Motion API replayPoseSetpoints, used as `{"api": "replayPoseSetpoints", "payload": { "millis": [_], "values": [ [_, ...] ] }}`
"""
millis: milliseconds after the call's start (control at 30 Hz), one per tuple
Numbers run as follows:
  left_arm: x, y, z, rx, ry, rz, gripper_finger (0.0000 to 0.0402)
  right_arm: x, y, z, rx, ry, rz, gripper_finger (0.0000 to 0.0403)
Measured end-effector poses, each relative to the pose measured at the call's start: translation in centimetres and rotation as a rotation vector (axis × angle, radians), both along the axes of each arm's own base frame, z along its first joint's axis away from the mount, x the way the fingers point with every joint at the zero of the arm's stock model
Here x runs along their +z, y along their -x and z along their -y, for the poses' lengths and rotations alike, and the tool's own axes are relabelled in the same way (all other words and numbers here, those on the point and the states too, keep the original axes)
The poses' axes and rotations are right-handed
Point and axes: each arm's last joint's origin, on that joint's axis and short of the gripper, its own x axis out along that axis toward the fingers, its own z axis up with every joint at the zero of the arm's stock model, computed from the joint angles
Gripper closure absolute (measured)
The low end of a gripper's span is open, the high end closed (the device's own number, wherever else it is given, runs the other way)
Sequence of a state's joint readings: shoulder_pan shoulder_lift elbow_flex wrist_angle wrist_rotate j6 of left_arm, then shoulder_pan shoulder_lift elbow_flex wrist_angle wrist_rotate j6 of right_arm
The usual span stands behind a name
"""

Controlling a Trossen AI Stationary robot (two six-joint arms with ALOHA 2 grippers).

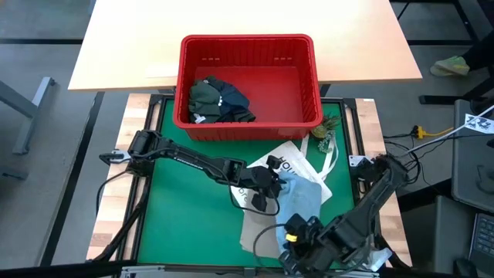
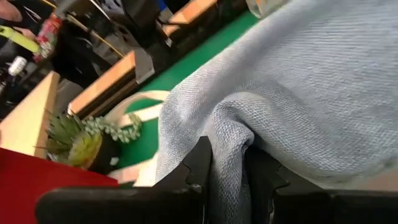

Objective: Fold Laundry from Bin
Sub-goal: Stack the light blue jeans on top of the brown shorts

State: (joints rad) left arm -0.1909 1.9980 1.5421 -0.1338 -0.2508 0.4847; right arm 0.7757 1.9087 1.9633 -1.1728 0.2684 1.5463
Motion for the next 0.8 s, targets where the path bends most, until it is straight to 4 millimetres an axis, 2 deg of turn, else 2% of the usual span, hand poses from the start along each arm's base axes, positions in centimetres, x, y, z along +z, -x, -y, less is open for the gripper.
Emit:
{"api": "replayPoseSetpoints", "payload": {
  "millis": [200, 433, 633, 800],
  "values": [
    [-1.0, 0.9, -0.2, -0.02, -0.074, -0.145, 0.0339, -2.7, -2.1, -0.9, 0.054, 0.053, -0.01, 0.0378],
    [-2.3, 2.2, -0.5, -0.013, -0.121, -0.337, 0.0328, -5.9, -4.6, -0.9, 0.056, 0.11, -0.042, 0.0378],
    [-2.4, 2.5, -0.9, 0.063, -0.205, -0.362, 0.0312, -7.6, -6.9, 0.1, 0.074, 0.146, -0.04, 0.0377],
    [-2.3, 2.5, -1.2, 0.146, -0.279, -0.349, 0.0288, -8.1, -8.0, 1.2, 0.048, 0.15, -0.047, 0.0377]
  ]
}}
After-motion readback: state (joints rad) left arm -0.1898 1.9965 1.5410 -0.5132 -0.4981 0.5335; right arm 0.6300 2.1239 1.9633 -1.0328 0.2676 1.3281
